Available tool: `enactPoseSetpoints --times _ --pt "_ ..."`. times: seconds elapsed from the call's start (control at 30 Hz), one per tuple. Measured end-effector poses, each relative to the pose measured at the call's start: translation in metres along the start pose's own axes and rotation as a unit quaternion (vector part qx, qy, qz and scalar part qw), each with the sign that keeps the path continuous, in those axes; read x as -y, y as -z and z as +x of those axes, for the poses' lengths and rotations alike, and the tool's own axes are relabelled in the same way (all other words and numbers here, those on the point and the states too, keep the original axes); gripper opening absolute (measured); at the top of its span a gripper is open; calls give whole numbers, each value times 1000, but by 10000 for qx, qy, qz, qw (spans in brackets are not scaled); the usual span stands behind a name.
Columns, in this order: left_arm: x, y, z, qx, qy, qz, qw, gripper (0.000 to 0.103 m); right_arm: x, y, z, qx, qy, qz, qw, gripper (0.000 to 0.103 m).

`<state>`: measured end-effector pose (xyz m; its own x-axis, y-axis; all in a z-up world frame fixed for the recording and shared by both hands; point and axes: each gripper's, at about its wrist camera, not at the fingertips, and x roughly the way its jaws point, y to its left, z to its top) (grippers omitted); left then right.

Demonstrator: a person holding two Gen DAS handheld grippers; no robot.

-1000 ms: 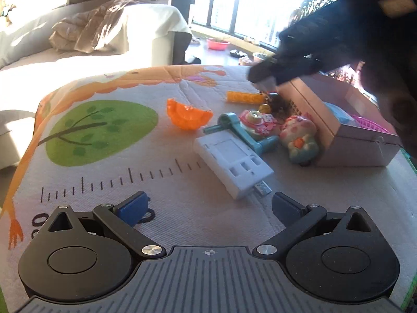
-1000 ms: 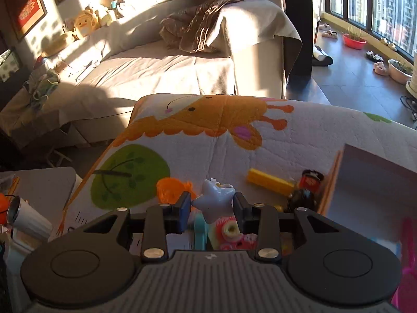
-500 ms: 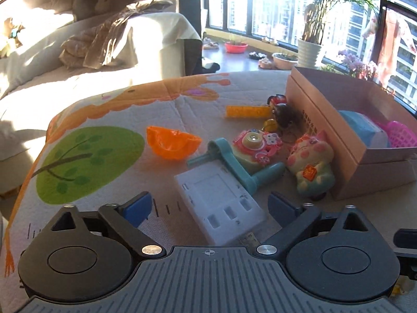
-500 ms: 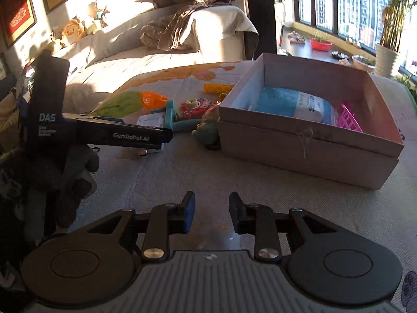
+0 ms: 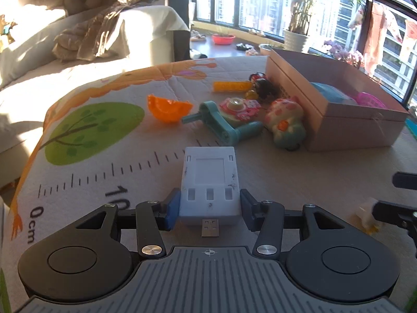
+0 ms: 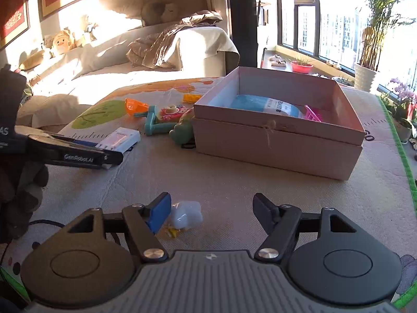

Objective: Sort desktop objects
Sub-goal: 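Carry the charger into the box with the left tool while the right tool carries a white toy there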

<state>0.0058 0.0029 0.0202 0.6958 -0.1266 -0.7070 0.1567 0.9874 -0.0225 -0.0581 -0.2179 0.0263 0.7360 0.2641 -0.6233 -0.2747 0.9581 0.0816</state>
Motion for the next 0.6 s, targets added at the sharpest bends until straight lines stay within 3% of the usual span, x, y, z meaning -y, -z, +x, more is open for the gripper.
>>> enactPoseSetpoints --times 0.2,0.33,0.4,0.43,0.6 --pt "21 24 -26 -121 690 285 9971 55 -11 6 1 17 40 -207 9998 71" --pt "23 31 -30 -124 513 233 9983 70 -19 11 6 40 110 -345 9993 68" --pt "20 31 -31 -146 403 184 9989 73 -22 12 9 20 139 -393 9991 43" --pt "19 31 -32 -155 366 170 9991 75 -21 11 10 -8 182 -371 9991 40" --pt "20 35 -34 -172 315 223 9991 81 -5 12 9 -46 525 -145 9985 39"
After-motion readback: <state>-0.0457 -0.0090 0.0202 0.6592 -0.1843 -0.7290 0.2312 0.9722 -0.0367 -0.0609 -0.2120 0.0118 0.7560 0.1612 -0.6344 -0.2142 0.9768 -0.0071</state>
